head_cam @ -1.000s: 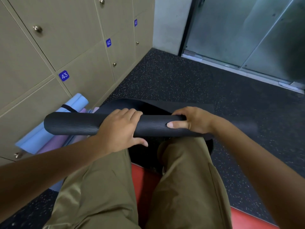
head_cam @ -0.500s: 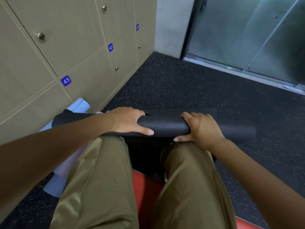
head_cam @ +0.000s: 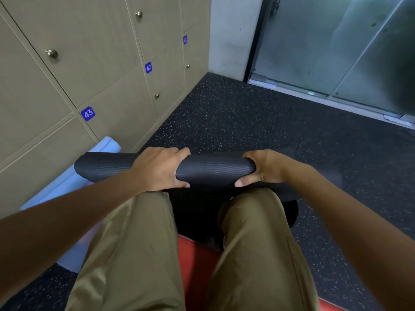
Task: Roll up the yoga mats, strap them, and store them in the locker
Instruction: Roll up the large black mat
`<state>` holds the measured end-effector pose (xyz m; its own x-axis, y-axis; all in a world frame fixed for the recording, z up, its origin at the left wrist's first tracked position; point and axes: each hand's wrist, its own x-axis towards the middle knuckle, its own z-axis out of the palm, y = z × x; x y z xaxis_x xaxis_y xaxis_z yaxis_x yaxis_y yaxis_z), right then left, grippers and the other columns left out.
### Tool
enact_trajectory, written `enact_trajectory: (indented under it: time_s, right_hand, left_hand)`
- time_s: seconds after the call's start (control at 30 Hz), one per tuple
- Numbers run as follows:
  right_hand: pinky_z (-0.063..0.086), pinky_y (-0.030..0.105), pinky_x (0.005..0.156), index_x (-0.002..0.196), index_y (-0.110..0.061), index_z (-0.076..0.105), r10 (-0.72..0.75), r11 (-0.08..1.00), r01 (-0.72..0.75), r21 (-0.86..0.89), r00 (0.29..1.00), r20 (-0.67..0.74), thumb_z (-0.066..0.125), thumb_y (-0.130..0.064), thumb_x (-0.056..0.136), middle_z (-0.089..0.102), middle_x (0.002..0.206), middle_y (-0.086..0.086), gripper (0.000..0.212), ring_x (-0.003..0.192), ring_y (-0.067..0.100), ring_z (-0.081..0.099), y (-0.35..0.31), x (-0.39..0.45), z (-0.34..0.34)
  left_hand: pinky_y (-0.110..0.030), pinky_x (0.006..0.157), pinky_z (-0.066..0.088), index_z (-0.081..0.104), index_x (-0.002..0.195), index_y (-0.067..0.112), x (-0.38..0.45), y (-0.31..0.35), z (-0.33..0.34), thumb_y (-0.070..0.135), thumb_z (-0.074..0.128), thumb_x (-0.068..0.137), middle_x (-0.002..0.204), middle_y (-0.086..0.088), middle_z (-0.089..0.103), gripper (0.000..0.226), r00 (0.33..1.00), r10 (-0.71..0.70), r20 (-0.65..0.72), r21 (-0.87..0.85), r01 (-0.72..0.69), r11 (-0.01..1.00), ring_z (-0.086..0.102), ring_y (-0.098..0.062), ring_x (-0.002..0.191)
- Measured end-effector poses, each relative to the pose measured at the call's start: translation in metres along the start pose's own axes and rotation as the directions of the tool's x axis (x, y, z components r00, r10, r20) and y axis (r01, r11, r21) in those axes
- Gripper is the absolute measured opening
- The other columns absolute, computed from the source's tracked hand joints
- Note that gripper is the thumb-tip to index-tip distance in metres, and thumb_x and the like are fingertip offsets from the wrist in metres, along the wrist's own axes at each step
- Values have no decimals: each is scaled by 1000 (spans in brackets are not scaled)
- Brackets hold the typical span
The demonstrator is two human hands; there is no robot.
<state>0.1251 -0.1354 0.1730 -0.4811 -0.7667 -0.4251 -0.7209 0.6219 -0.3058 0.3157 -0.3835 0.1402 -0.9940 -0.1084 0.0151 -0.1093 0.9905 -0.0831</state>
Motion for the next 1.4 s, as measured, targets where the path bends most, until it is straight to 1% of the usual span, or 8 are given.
enact_trajectory:
  time_s: [0.13,0.23,0.47,0.63,0.83,1.17,1.3,1.4]
  right_hand:
    - [42,43,99,142,-30,43,-65,962,-13,-272,959,-275,74,-79,65,58,126,-1,96,118,25,55,9,-2,17]
    - [38,42,101,149,-29,37,-101,933,-54,-355,909,-405,76,-76,65,55,130,1,104,122,27,52,14,0,10]
    - [38,45,102,148,-26,37,-105,901,-128,-414,862,-496,82,-67,66,54,131,6,103,124,31,51,7,1,-69]
    - [39,45,99,145,-22,44,-177,877,-130,-463,808,-563,84,-64,65,59,124,9,100,120,34,55,-18,-34,-145]
    - [43,45,90,138,-22,49,-312,827,-124,-548,709,-632,82,-68,64,62,114,7,93,108,34,59,-54,-104,-182]
    - [49,45,79,131,-16,57,-431,769,-157,-619,588,-684,87,-63,58,65,105,6,92,93,34,64,-99,-221,-95]
    - [49,48,81,131,-13,60,-424,775,-165,-610,581,-695,84,-59,64,64,107,7,85,94,35,64,-103,-259,-36]
    - [47,46,80,131,-13,60,-403,792,-128,-597,626,-668,86,-58,67,64,107,5,82,91,33,64,-98,-274,11]
  left_hand:
    - [-36,71,47,47,119,35,14,-10,-8,81,64,73,103,9,69,68,998,-34,53,-29,35,999,67,-22,91]
    - [-37,73,49,47,123,35,27,-17,-27,80,66,74,105,7,70,69,997,-50,58,-48,53,997,66,-24,92]
    - [-38,72,52,51,118,36,54,-30,-105,77,70,71,100,1,71,66,993,-109,-39,-46,107,993,66,-29,89]
    - [-36,63,37,48,106,37,48,-38,-173,81,67,71,92,6,66,60,981,-121,-153,-27,118,993,51,-24,76]
    - [-36,60,38,48,101,34,2,-35,-238,88,62,66,91,4,68,66,959,-97,-268,28,108,994,63,-29,83]
    - [-34,61,42,43,106,42,-131,17,-238,87,54,65,89,18,65,62,957,-81,-278,-35,74,997,66,-17,82]
    - [-30,48,43,50,96,37,-174,38,-203,77,53,65,71,15,60,50,901,35,-433,-1,-40,999,66,-20,62]
    - [-33,51,47,61,96,33,-199,55,-163,73,61,69,70,13,55,49,922,66,-381,0,-71,997,63,-19,66]
